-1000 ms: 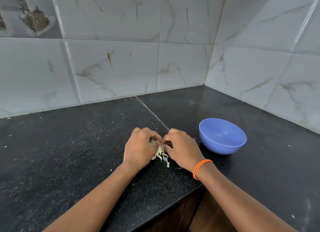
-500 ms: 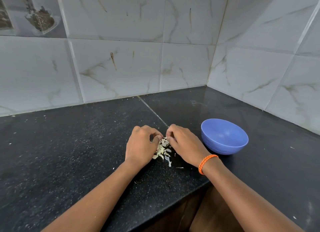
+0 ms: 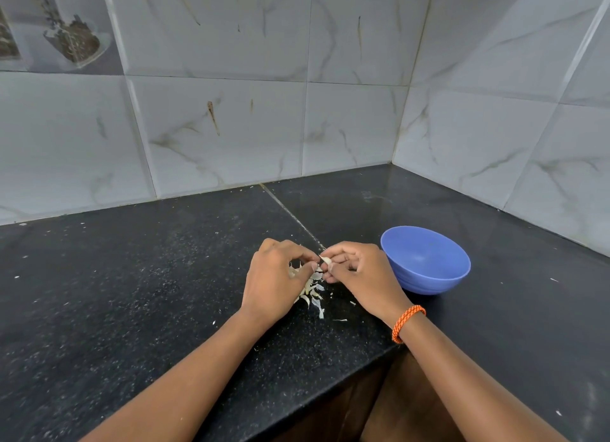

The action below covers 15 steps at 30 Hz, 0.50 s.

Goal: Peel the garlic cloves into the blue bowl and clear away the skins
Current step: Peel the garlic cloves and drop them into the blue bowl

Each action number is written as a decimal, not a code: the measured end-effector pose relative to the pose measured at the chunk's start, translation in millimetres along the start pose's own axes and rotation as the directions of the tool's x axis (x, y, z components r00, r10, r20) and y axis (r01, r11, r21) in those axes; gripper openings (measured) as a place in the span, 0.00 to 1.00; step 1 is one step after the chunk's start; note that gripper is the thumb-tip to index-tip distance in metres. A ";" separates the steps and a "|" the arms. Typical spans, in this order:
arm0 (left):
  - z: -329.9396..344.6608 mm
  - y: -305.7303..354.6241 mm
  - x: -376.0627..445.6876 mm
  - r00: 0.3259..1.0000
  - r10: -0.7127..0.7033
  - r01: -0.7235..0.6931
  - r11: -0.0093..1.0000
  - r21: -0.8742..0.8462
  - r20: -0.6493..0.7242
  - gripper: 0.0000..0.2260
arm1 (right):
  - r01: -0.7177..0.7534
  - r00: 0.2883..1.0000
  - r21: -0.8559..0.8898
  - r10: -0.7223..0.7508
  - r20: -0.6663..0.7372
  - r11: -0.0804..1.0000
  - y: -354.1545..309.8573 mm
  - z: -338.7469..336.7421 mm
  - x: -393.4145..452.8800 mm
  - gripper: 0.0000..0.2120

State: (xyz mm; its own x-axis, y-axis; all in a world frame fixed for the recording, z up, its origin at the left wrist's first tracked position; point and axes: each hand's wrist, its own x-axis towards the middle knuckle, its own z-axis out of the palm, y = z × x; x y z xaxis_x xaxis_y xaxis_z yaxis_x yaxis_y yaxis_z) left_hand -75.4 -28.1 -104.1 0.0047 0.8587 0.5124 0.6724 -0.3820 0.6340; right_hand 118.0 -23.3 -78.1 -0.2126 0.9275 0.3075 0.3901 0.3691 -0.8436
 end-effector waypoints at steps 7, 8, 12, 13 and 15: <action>-0.2 1.4 -0.8 1.000 -0.016 0.016 0.999 -0.031 -0.004 0.03 | 0.029 0.999 -0.028 -0.030 -0.011 0.999 -1.7 4.8 -5.1 0.16; 0.1 1.4 -1.1 1.000 -0.010 0.010 0.999 -0.034 0.000 0.03 | 0.034 0.999 -0.032 -0.034 -0.001 0.999 -2.5 5.1 -5.1 0.17; 1.0 2.3 -1.9 0.999 0.032 -0.031 0.998 -0.053 0.014 0.05 | 0.069 0.996 -0.097 -0.073 -0.043 0.993 -3.4 6.0 -2.7 0.08; 0.5 2.4 -1.9 0.999 0.035 -0.034 0.998 -0.052 0.013 0.06 | 0.086 0.994 -0.141 -0.095 -0.056 0.986 -2.5 5.9 -2.6 0.06; 0.2 1.8 -1.6 0.999 0.036 -0.035 0.998 -0.055 0.015 0.06 | 0.117 0.988 -0.223 -0.137 -0.076 0.968 0.1 5.0 -3.5 0.04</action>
State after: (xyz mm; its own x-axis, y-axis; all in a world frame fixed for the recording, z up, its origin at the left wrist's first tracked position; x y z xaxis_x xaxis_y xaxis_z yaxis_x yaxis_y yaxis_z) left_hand -74.0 -30.1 -103.9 0.0400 0.8494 0.5262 0.6298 -0.4303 0.6467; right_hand 114.3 -26.8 -81.5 -0.1955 0.8699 0.4528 0.5527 0.4791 -0.6819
